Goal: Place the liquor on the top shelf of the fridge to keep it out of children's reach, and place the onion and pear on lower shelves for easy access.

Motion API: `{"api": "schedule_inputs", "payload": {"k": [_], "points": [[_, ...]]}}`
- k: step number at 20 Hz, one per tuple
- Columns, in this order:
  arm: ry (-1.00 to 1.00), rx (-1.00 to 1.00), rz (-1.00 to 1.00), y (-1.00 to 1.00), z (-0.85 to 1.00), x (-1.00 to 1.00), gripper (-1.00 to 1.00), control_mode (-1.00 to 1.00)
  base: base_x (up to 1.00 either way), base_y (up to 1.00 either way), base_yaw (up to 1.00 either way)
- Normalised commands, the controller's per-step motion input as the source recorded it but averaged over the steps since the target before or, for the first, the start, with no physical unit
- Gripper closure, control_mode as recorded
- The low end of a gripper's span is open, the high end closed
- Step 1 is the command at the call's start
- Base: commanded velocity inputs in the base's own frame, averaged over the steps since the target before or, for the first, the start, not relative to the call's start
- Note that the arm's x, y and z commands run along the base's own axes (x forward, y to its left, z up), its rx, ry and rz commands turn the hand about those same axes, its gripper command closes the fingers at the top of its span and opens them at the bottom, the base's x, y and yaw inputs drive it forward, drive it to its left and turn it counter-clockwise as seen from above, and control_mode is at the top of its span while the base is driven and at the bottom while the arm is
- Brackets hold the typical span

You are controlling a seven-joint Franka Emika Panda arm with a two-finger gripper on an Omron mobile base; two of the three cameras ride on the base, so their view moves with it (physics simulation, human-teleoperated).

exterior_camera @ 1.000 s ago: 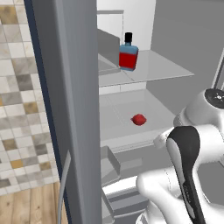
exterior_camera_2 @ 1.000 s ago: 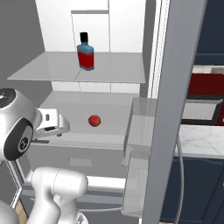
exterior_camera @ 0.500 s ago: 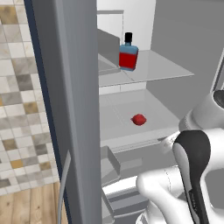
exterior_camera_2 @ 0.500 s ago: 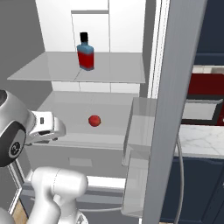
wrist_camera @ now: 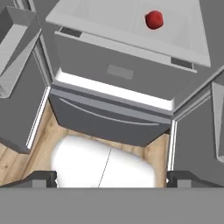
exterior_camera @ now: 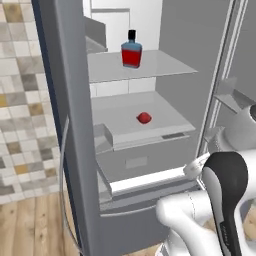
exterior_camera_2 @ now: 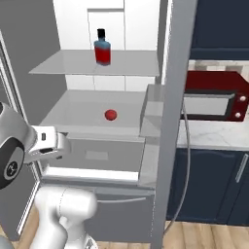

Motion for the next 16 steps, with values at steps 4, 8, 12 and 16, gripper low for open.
{"api": "schedule_inputs", "payload": {"k": [4,8,12,16], "points": [[0.0,0.0,0.0,0.0,0.0,0.0,-1.0,1.0,-0.93,-0.49,-0.13],[0.0,0.0,0.0,0.0,0.0,0.0,-1.0,1.0,-0.65,-0.66,-0.28],[0.0,0.0,0.0,0.0,0.0,0.0,-1.0,1.0,-0.13,-0.73,-0.33],[0.0,0.0,0.0,0.0,0.0,0.0,-1.0,1.0,0.01,-0.87,-0.28]]}}
